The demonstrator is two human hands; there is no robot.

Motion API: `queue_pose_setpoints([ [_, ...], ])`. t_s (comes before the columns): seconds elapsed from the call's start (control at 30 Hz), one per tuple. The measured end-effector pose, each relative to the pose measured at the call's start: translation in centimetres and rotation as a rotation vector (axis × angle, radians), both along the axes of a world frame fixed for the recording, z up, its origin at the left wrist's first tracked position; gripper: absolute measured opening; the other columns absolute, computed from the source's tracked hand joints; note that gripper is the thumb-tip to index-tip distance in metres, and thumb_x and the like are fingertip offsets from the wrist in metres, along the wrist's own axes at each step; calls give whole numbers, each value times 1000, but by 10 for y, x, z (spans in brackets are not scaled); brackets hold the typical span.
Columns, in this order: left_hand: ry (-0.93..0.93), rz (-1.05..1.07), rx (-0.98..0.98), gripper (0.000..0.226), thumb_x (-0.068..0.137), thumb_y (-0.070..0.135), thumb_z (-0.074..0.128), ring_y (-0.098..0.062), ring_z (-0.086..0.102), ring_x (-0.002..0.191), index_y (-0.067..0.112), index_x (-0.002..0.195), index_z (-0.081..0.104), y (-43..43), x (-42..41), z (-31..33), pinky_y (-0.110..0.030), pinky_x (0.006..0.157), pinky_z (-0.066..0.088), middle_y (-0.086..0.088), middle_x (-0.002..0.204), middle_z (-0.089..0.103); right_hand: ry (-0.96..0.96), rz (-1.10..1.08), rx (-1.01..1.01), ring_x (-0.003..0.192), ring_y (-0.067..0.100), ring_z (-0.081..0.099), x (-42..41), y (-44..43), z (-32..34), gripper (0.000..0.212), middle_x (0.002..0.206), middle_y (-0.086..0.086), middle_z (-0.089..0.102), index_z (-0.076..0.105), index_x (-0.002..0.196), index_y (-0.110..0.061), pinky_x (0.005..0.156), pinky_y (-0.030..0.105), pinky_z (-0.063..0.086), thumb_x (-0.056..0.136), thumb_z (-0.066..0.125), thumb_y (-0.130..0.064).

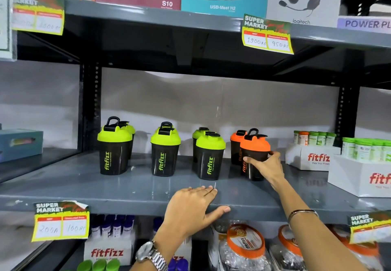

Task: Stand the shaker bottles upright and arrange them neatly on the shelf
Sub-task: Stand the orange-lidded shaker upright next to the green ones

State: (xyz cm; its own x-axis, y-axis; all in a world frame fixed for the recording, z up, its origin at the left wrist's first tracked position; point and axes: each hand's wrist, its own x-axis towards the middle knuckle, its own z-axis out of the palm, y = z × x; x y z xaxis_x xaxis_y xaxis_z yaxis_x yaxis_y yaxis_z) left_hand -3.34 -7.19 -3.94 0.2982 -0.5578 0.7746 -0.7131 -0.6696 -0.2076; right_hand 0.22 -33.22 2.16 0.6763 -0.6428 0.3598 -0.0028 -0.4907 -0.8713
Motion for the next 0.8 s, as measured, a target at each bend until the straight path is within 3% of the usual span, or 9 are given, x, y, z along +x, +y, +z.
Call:
queue_pose_setpoints([
  [0.13, 1, 5, -7, 60, 84, 65, 35, -6, 70, 86, 22, 94, 76, 0, -1, 0, -23, 67, 57, 8, 95, 75, -7, 111, 88, 125, 36, 48, -1, 0, -1, 93, 134, 19, 50, 24, 137, -5, 107, 51, 38, 70, 80, -36],
  [0.2, 0, 6, -9, 59, 84, 64, 35, -7, 70, 87, 22, 93, 76, 0, -1, 0, -24, 67, 57, 8, 95, 75, 9, 100, 58, 125, 36, 48, -3, 2, -3, 97, 134, 18, 49, 26, 134, -2, 105, 50, 41, 65, 84, -37],
  [0.37, -12, -2, -18, 60, 84, 65, 34, -6, 70, 87, 23, 93, 76, 0, -1, 0, -23, 66, 57, 8, 94, 75, 51, 127, 46, 118, 35, 53, -4, 1, -4, 82, 130, 19, 53, 28, 130, -3, 101, 47, 44, 71, 80, -23],
  [0.5, -10, -5, -7, 60, 84, 65, 34, -6, 70, 86, 23, 93, 76, 0, -1, 0, -23, 65, 57, 9, 93, 75, 75, 103, -15, 122, 34, 49, -4, 4, -5, 92, 130, 17, 50, 28, 132, -2, 102, 46, 43, 65, 85, -30],
  [0.63, -5, -11, -3, 60, 84, 65, 34, -6, 70, 86, 23, 94, 76, 0, 0, -1, -23, 66, 57, 9, 94, 75, 102, 108, -23, 114, 34, 53, -5, 4, -5, 80, 125, 18, 54, 29, 128, -3, 99, 48, 46, 68, 78, -24],
  [0.8, 19, -23, -6, 60, 84, 65, 34, -7, 70, 85, 22, 93, 76, 0, 1, 0, -23, 64, 56, 8, 94, 75, 103, 113, -25, 124, 34, 47, -7, 8, -6, 96, 133, 18, 47, 24, 134, 0, 103, 45, 42, 65, 84, -28],
])
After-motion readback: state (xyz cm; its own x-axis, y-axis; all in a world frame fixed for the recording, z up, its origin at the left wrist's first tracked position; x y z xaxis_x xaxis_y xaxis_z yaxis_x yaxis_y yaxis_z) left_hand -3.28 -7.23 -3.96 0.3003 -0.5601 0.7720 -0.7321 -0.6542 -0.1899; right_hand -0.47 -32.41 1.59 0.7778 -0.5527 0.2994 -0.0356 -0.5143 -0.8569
